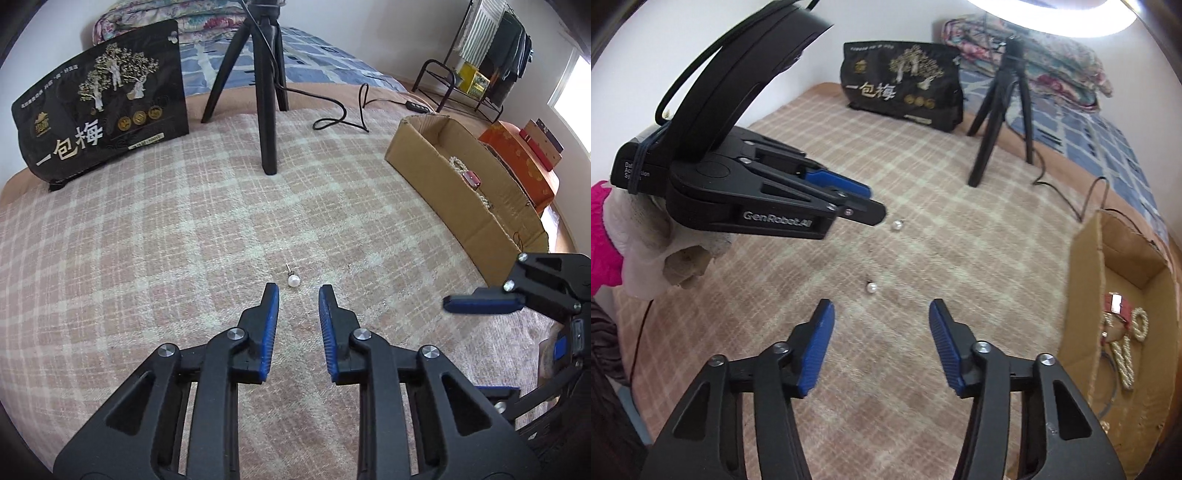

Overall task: Organize jewelry
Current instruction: 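Move the left tool toward one pearl stud earring while the right tool approaches the other earring, then close the left tool on a pearl earring while the right tool grips the other earring, then lift and carry both pearl earrings in the two tools over the box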

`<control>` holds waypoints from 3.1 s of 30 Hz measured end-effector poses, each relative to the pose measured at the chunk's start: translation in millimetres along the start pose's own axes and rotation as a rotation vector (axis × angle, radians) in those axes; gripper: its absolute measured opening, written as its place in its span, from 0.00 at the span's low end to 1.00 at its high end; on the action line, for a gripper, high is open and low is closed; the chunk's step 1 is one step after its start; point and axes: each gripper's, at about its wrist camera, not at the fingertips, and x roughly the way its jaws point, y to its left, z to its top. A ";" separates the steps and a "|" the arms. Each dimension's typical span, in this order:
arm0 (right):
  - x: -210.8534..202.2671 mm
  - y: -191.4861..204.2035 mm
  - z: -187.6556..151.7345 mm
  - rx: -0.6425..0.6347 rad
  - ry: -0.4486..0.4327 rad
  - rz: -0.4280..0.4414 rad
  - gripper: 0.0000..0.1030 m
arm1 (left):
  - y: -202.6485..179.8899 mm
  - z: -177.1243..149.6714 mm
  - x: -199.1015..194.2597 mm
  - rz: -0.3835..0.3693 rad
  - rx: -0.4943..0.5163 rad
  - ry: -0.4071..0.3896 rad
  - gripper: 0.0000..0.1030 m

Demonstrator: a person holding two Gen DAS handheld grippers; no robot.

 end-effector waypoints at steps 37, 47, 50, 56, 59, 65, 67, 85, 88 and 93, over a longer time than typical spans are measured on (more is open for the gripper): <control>53.2 1.0 3.9 -0.020 0.054 0.043 0.22 | 2.6 2.0 42.2 0.012 0.004 0.039 0.12; 57.1 2.5 5.4 -0.013 0.059 0.069 0.06 | 1.5 0.6 43.4 0.035 0.014 0.025 0.07; 53.3 0.0 4.2 -0.001 0.056 0.069 0.06 | 1.0 -0.8 39.8 0.044 0.016 0.017 0.07; 39.7 -2.6 1.9 0.010 0.045 0.061 0.06 | 3.4 -0.1 28.8 0.061 0.001 -0.005 0.06; 31.8 -2.4 0.5 0.009 0.039 0.056 0.06 | 2.9 1.1 20.7 0.066 0.001 -0.017 0.06; 9.0 -1.6 -3.1 0.009 0.016 0.042 0.06 | -2.5 2.8 3.2 0.066 -0.006 -0.044 0.07; -1.0 -1.4 -4.9 0.010 0.007 0.035 0.06 | -7.8 4.0 -3.4 0.063 0.000 -0.055 0.06; -86.3 -39.8 -52.3 0.106 -0.066 -0.069 0.07 | -86.2 31.5 -36.0 0.008 0.067 -0.143 0.06; -99.5 -50.1 -61.1 0.128 -0.079 -0.094 0.07 | -102.2 39.0 -35.1 -0.002 0.083 -0.150 0.06; -114.8 -71.2 -72.8 0.182 -0.093 -0.130 0.07 | -128.2 51.1 -32.2 -0.022 0.099 -0.162 0.06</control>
